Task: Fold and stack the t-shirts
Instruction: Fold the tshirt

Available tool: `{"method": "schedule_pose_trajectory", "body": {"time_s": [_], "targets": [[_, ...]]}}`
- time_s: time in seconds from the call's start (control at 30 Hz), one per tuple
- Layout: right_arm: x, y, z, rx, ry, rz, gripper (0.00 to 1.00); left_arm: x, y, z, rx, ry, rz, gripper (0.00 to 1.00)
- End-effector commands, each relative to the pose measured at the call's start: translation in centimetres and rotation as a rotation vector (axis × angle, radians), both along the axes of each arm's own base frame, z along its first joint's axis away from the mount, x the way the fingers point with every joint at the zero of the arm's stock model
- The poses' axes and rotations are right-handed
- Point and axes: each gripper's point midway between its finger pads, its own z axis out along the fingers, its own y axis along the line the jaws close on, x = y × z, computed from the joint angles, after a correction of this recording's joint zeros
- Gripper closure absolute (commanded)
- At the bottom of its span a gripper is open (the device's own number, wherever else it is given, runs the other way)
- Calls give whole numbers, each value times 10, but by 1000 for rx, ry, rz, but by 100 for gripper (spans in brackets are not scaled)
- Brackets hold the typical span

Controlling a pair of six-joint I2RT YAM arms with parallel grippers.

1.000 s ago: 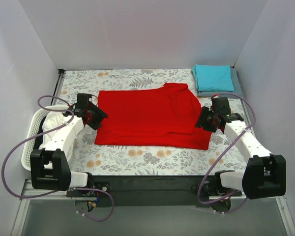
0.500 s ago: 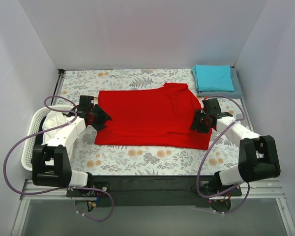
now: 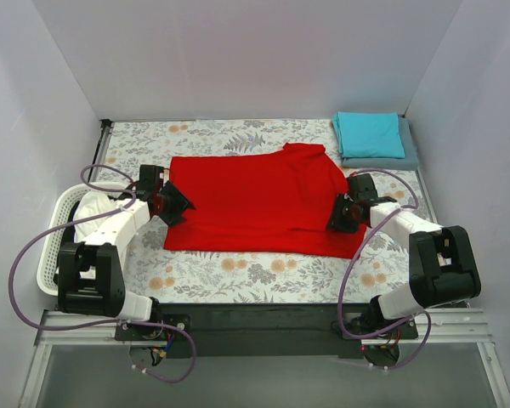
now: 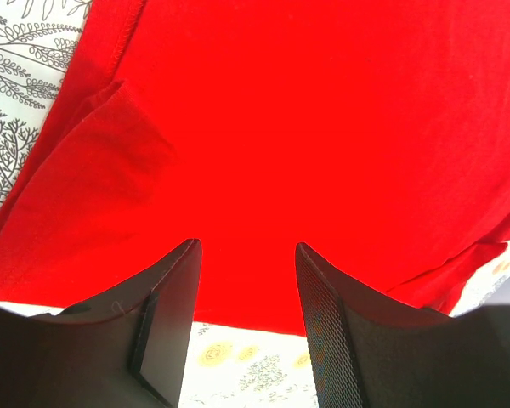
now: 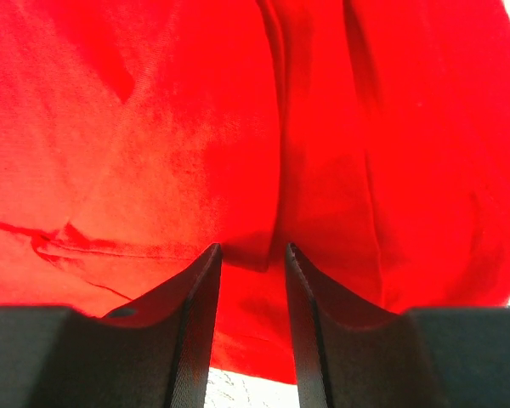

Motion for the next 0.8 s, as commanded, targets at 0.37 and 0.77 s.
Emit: {"method": "schedule_pose_trajectory", "body": {"time_s": [0.37,0.77], "targets": [[29,25,19,94,-61,13,94,13,-1,7,11,-40,-23,53],[76,56,38,156,-90,35,98,16,0,5,21,-39,-25,53]]}}
